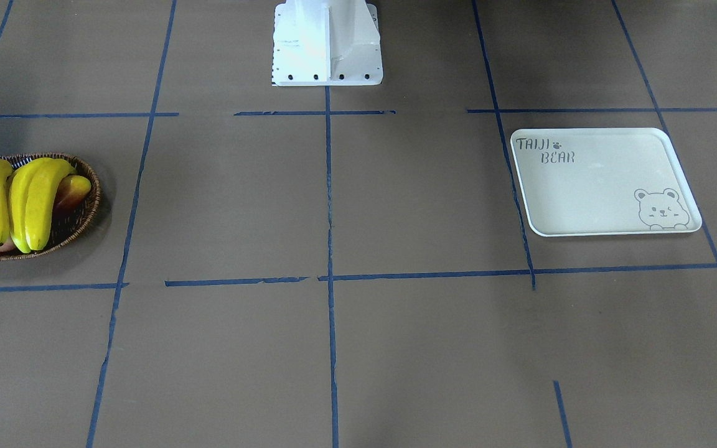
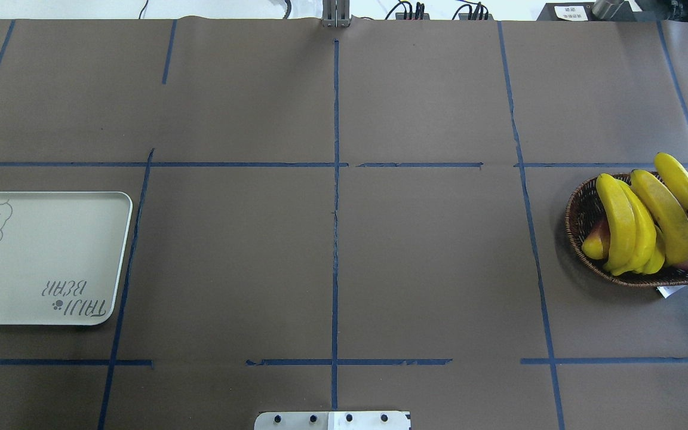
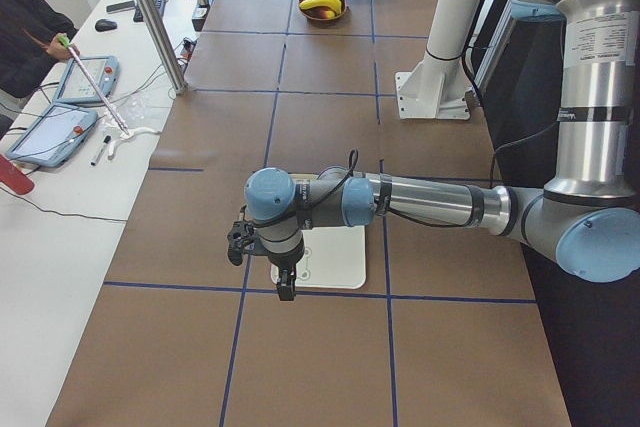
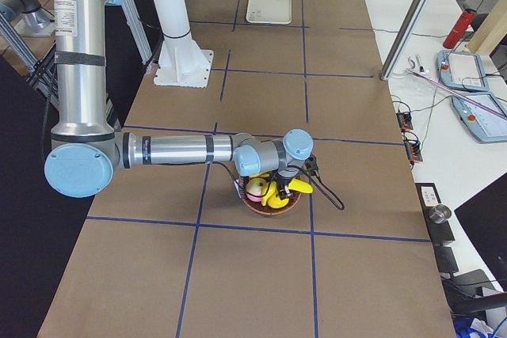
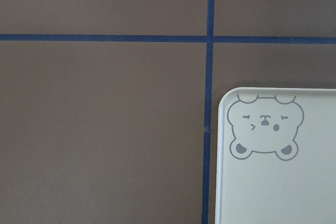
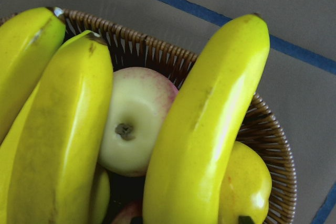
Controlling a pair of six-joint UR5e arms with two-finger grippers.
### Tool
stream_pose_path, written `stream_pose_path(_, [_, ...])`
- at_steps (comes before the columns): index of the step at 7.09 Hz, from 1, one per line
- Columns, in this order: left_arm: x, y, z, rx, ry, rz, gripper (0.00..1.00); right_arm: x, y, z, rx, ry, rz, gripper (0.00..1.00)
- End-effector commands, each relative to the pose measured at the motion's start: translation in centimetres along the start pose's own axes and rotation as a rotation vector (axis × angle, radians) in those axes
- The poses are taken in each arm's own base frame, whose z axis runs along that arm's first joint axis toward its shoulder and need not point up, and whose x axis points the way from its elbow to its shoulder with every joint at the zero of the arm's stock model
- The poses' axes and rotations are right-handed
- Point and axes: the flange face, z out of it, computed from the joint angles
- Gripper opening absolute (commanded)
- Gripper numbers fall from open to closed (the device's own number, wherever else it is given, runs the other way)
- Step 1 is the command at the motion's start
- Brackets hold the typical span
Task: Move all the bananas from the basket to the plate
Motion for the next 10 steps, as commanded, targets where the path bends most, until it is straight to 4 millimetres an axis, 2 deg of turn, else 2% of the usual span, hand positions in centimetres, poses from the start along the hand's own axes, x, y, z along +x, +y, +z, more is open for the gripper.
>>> stream_pose_path(1, [0.0,-0.1,0.1,-0.002,0.000,-0.001,1.00,0.0,0.2,0.0,-0.001,0.001,0.001,0.53])
stream_pose_path(3, [0.0,-0.2,0.1,-0.001,0.000,0.000,1.00,-0.2,0.0,-0.1,0.003,0.001,-0.003,0.40])
stream_pose_path(4, [-0.1,-0.1,0.1,-0.003,0.000,-0.002,1.00,-0.3,-0.1,-0.3,0.006,0.000,-0.007,0.26])
stream_pose_path(5, [-0.1,-0.1,0.1,-0.003,0.000,-0.002,1.00,-0.3,-0.1,-0.4,0.008,0.000,-0.008,0.07])
stream_pose_path(6, [0.0,-0.1,0.1,-0.002,0.000,-0.002,1.00,-0.3,0.1,-0.6,0.013,0.002,-0.014,0.00])
stream_pose_path(7, [0.0,-0.1,0.1,-0.002,0.000,-0.002,1.00,0.5,0.3,-1.7,0.032,0.008,0.003,0.00])
stream_pose_path(9, [0.2,-0.2,-0.2,0.002,0.000,0.000,1.00,2.9,1.4,-5.4,0.103,0.028,0.035,0.00])
stream_pose_path(10, [0.3,-0.2,-0.3,0.006,0.000,0.003,1.00,2.2,1.5,-8.6,0.164,0.033,0.027,0.00])
